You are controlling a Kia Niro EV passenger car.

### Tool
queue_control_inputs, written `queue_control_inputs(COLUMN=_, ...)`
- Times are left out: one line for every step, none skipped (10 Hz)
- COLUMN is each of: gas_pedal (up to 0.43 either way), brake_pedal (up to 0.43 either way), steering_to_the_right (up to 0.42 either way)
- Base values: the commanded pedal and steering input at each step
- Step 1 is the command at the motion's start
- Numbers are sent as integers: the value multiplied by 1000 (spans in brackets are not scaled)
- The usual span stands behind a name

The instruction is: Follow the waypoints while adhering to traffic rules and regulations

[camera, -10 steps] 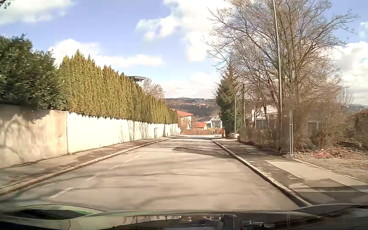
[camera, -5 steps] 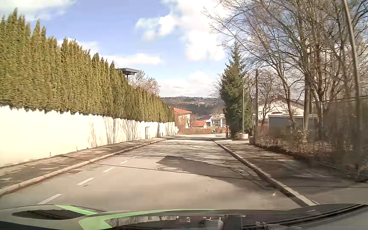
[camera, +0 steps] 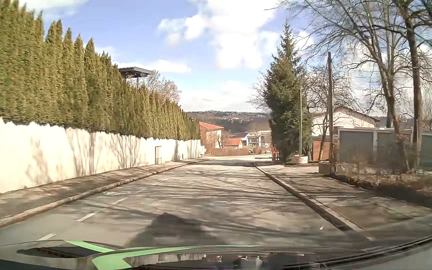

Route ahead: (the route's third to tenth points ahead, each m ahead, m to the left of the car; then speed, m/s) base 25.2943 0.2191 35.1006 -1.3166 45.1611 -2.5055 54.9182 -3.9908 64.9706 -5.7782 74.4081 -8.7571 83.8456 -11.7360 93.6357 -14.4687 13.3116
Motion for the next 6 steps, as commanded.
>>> queue_control_inputs(gas_pedal=0, brake_pedal=0, steering_to_the_right=5)
queue_control_inputs(gas_pedal=0, brake_pedal=0, steering_to_the_right=6)
queue_control_inputs(gas_pedal=0, brake_pedal=0, steering_to_the_right=6)
queue_control_inputs(gas_pedal=0, brake_pedal=0, steering_to_the_right=6)
queue_control_inputs(gas_pedal=0, brake_pedal=0, steering_to_the_right=6)
queue_control_inputs(gas_pedal=0, brake_pedal=0, steering_to_the_right=6)
